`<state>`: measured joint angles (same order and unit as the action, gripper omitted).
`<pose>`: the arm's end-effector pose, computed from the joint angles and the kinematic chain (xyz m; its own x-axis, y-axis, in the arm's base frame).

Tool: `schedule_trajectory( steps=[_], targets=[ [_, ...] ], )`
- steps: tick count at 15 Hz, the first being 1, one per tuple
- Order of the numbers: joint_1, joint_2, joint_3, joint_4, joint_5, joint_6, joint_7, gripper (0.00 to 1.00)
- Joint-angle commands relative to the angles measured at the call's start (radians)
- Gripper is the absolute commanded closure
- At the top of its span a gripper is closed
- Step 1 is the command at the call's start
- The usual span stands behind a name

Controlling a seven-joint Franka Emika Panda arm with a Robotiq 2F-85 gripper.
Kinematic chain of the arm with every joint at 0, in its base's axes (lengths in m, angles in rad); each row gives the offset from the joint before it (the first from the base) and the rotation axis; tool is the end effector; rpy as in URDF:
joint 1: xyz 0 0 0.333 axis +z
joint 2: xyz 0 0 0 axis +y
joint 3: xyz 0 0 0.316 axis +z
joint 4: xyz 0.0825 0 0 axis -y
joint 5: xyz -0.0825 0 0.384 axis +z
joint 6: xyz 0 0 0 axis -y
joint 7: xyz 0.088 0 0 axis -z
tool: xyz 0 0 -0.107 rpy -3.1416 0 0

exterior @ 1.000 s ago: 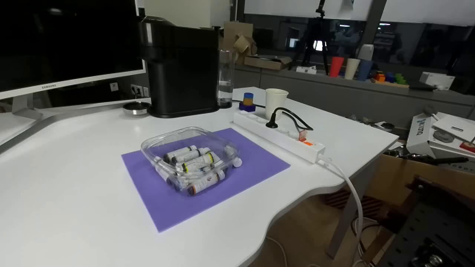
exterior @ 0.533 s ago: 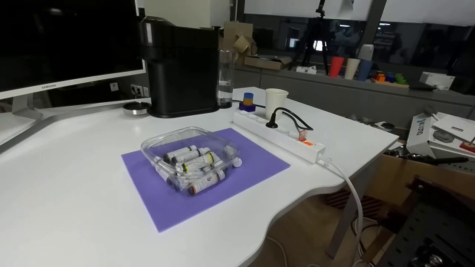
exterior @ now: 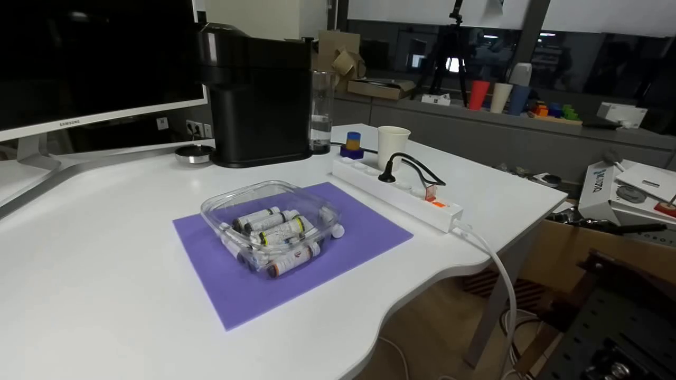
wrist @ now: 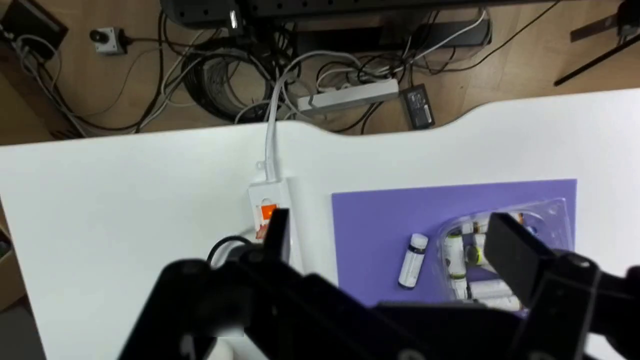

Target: Turn off the extension cable

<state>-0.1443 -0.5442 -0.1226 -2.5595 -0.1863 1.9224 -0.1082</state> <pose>0.3515 -0.1099 0.4396 0.9917 -0.0701 -0.1079 -0.0601 -0.9938 0.0933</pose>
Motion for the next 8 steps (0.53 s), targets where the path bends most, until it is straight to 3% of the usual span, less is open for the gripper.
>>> schedule_trajectory(
  steps=[1, 8],
  targets=[
    [-0.019, 0.077, -0.035, 0.008, -0.053, 0.147, -0.029, 0.00],
    [-0.056, 0.352, -0.134, 0.062, -0.041, 0.492, -0.166, 0.00]
  ],
)
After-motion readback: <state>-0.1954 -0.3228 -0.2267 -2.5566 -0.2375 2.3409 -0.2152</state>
